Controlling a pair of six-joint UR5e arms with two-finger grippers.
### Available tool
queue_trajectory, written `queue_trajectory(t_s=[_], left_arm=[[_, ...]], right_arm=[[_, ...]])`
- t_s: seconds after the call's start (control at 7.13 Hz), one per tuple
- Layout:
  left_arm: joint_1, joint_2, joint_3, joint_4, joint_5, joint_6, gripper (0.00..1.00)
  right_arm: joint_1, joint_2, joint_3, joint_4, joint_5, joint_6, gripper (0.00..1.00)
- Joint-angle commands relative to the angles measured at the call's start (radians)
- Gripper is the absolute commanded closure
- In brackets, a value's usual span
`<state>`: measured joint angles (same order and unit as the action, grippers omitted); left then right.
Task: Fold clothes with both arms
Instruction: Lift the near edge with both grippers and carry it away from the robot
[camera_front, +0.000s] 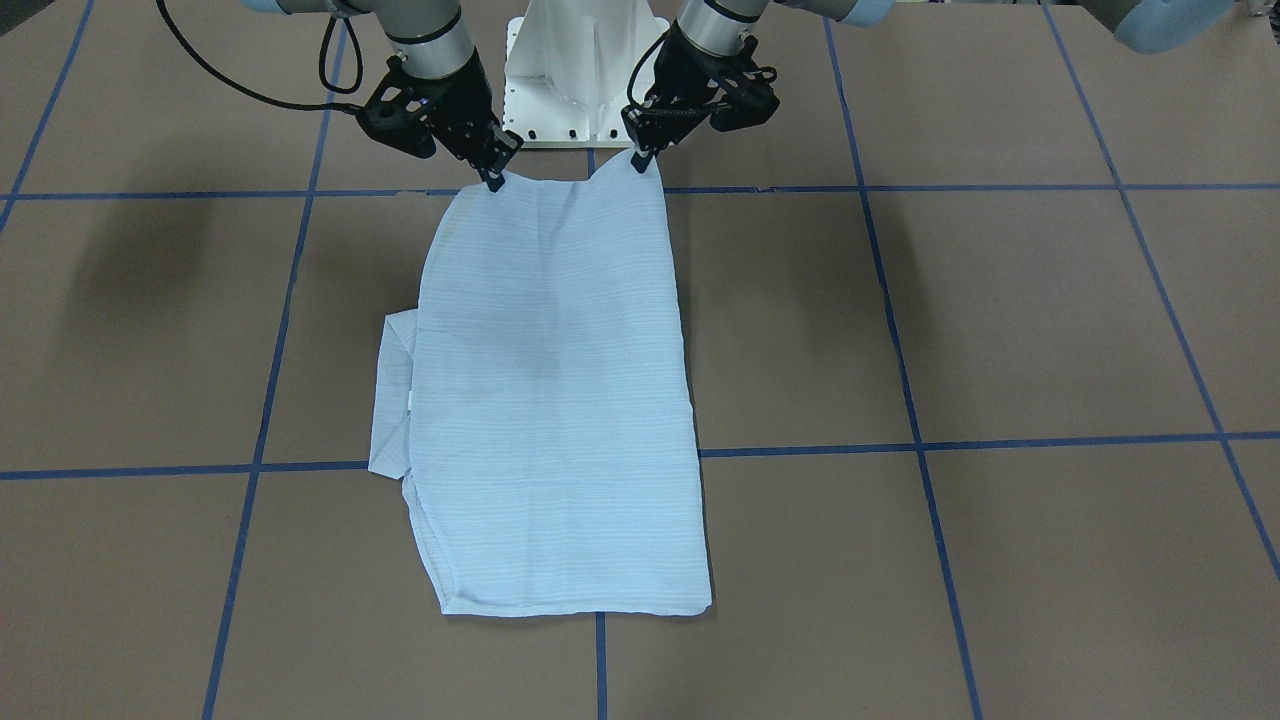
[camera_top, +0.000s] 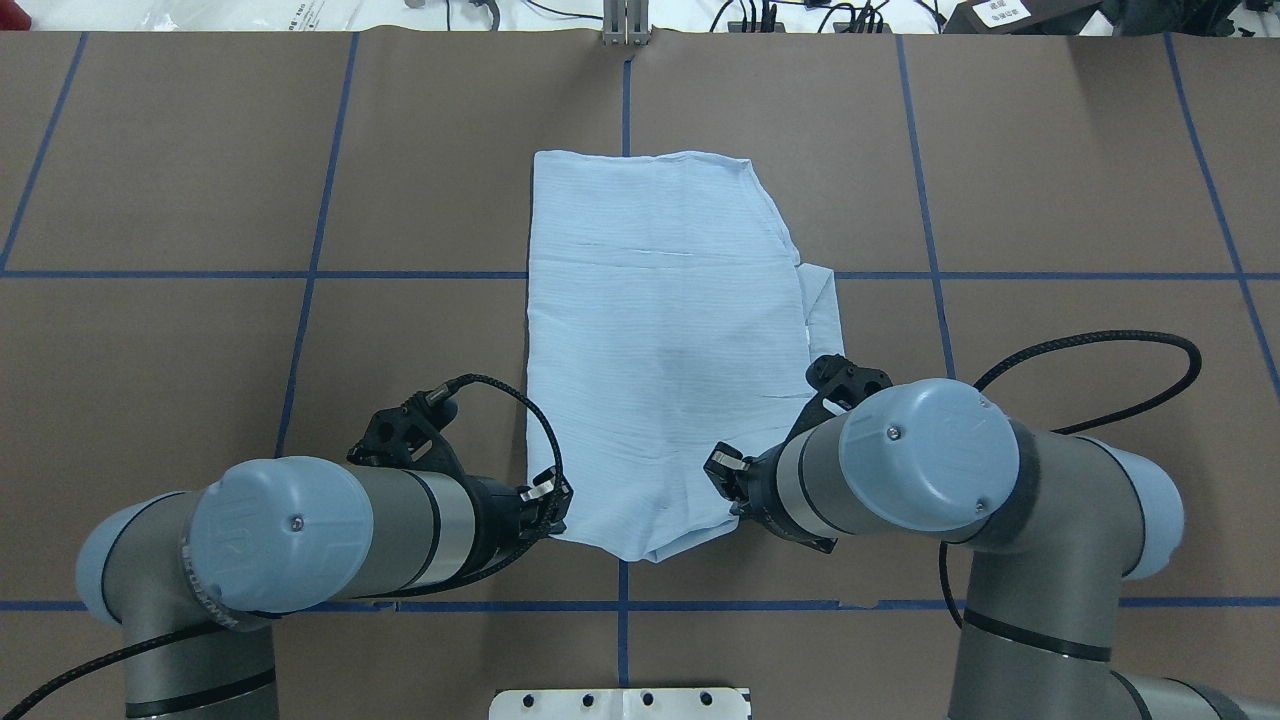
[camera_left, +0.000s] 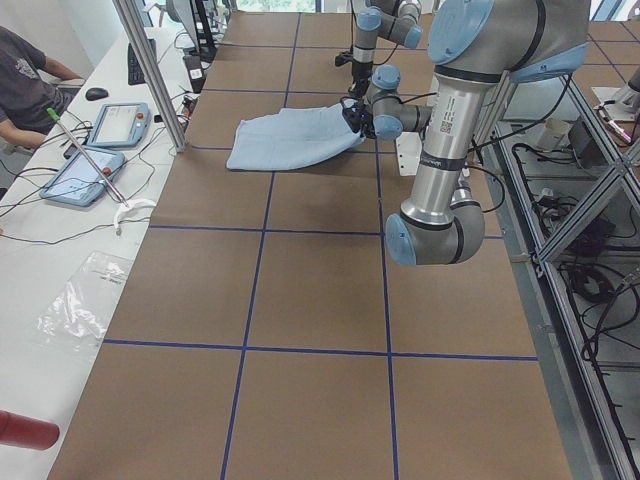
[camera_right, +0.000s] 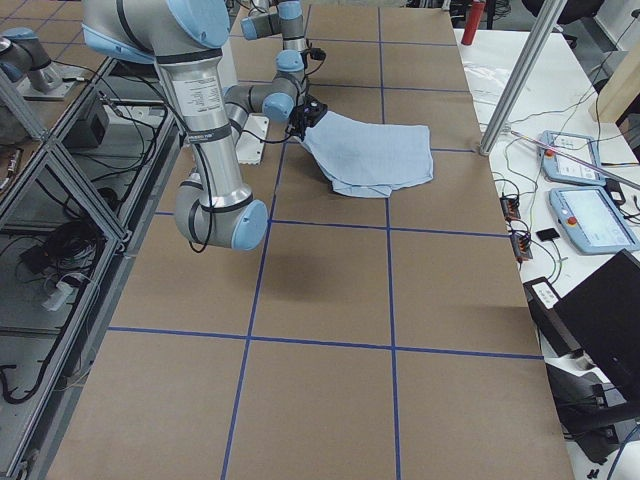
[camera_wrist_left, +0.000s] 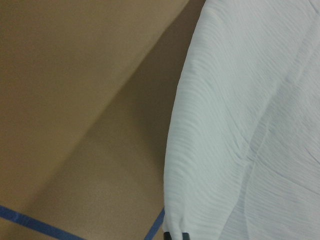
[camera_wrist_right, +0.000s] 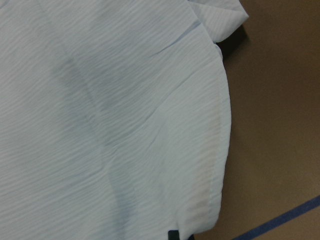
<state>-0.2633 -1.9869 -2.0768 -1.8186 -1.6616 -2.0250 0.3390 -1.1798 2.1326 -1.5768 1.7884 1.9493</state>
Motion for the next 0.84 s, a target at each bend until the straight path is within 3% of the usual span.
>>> queue_trajectory(t_s=[0.0,0.14,0.42,0.7], left_arm=[[0.01,-0.001,-0.031,0.054,-0.018,-0.001,1.0],[0.012,-0.001,-0.086,0.115,-0.077,-0.001,1.0],[0.018,-0.001,-0.178,0.223,-0.093,-0.003,1.0],[0.015,-0.012,-0.134,0.222,-0.112,0.018,1.0]], right_arm=[[-0.011,0.002,0.053,-0.002,0.055,0.0,1.0],[-0.041,0.002,0.068,-0.002,0.06,0.0,1.0],[-0.049,-0.006,0.107,-0.003,0.097,0.0,1.0],[-0.013,0.003,0.064,-0.002,0.1,-0.025,1.0]])
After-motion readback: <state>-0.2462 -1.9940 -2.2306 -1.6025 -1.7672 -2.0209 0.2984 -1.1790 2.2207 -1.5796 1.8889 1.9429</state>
